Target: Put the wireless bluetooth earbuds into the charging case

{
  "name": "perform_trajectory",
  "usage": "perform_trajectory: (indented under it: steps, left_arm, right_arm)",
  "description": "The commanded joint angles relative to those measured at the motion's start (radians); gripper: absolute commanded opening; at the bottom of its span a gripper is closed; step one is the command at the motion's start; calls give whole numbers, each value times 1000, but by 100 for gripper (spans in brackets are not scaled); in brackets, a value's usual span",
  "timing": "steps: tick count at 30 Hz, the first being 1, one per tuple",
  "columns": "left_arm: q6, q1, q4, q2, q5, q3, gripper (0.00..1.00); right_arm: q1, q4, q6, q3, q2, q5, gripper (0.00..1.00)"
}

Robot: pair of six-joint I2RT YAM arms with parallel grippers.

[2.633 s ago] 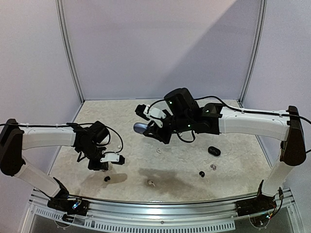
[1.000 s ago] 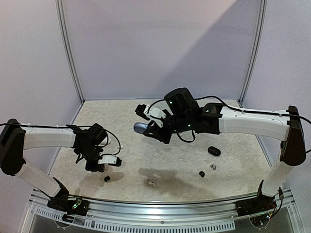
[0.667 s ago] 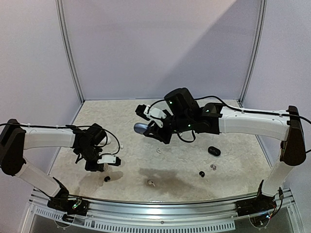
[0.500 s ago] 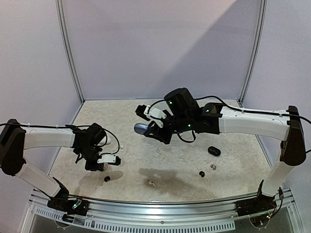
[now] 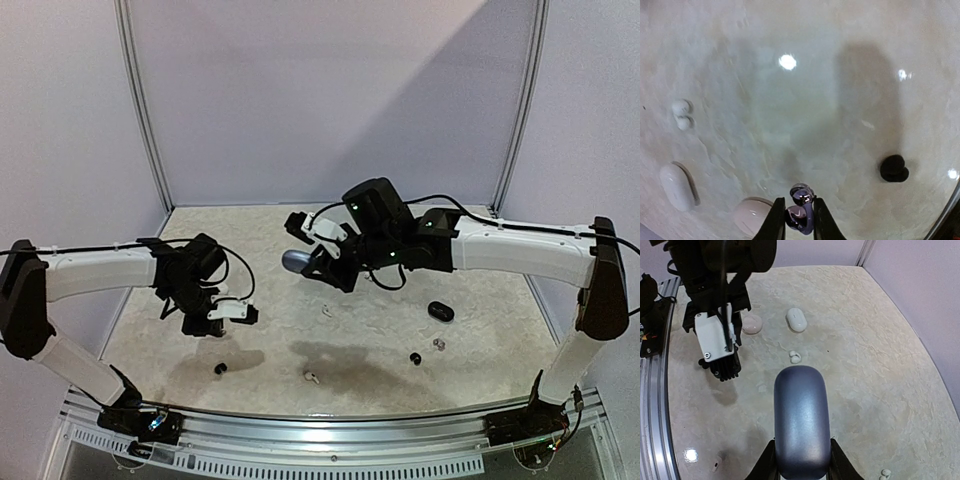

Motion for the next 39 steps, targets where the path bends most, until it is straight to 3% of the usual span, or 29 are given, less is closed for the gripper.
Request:
perform_trajectory:
  steps: [1,12,20,29,34,39]
  left_arm:
    - [-51,-95,-39,70,36,96,0]
    - [-202,-327,-27,370,108,380,0]
    - [-270,-410,-59,519,150,508,0]
    - [-297,-438,-74,603,137,566,1]
    - [-289,-439,-79,605,151,556,18]
    - [-265,-437,-77,608,155,554,25]
  right_arm:
    - [-50,2,40,-50,-31,35,1]
    - [-103,4,160,-307,-259,191,2]
    - [-109,12,199,-448,-416,233,3]
    - [-109,18,193,-483,-462,207,4]
    - [-109,33,188,-488,-465,180,5]
    - [-109,41,177,-486,-475,160,7]
